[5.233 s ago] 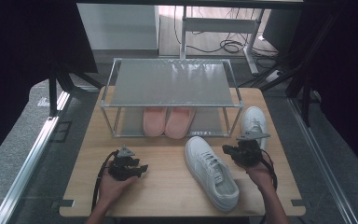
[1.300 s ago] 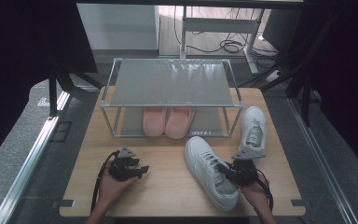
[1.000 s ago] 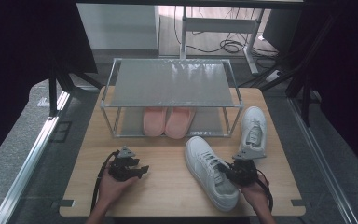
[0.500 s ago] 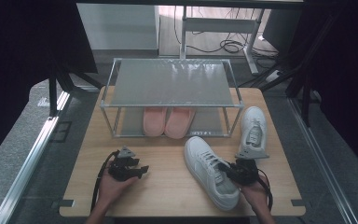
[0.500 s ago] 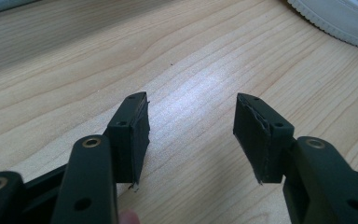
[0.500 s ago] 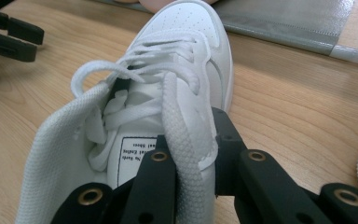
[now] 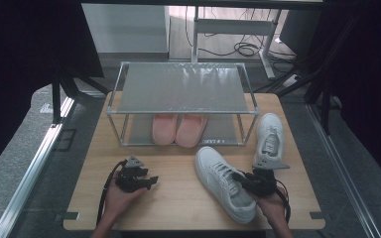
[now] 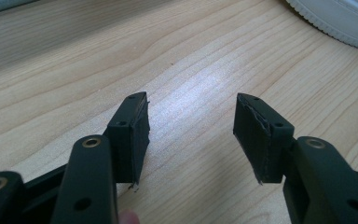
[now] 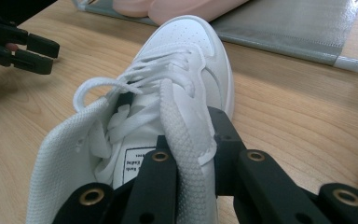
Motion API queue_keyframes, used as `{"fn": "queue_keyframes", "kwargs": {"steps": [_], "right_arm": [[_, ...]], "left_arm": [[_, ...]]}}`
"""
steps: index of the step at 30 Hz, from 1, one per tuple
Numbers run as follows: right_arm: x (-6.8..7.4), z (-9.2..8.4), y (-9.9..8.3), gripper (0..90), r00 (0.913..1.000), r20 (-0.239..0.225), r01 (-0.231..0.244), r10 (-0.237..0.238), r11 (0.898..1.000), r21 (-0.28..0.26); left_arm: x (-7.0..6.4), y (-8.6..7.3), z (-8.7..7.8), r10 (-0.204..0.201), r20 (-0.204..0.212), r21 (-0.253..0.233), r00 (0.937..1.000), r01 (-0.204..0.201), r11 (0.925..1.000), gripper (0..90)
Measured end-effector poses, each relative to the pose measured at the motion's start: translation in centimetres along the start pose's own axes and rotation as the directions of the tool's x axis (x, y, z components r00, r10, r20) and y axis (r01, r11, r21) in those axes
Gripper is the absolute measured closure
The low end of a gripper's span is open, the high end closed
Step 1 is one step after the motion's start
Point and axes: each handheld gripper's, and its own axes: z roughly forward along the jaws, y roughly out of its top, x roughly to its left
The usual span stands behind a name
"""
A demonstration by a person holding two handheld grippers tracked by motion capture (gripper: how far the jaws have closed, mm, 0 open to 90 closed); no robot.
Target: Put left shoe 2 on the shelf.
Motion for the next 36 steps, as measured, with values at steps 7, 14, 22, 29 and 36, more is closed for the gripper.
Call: {"fn": "queue_keyframes", "kwargs": {"steps": [7,14,22,29,36], "right_arm": [[0.1,-0.2,0.0,82.2,1.0,-0.005,-0.002,0.002,1.0,-0.021],[0.3,-0.4,0.1,82.2,0.9999,-0.007,0.008,-0.009,0.999,-0.037],[0.4,-0.9,0.3,82.2,0.9999,-0.009,0.01,-0.011,0.998,-0.058],[0.5,-1.5,0.6,82.3,0.9999,-0.015,0.005,-0.006,0.996,-0.085],[0.6,-2.1,1.0,82.3,0.9998,-0.017,0.004,-0.006,0.993,-0.119]], "left_arm": [[0.0,0.0,0.0,0.001,0.001,0.001,1.0,-0.001,1.0,46.1],[0.1,0.0,0.0,0.004,-0.002,0.002,1.0,-0.004,1.0,46.1],[0.1,0.0,0.1,0.004,-0.002,0.005,1.0,-0.004,1.0,46.1],[0.0,0.0,0.1,0.005,-0.002,0.005,1.0,-0.005,1.0,46.1],[0.0,0.0,0.1,0.003,0.0,0.004,1.0,-0.003,1.0,46.1]]}}
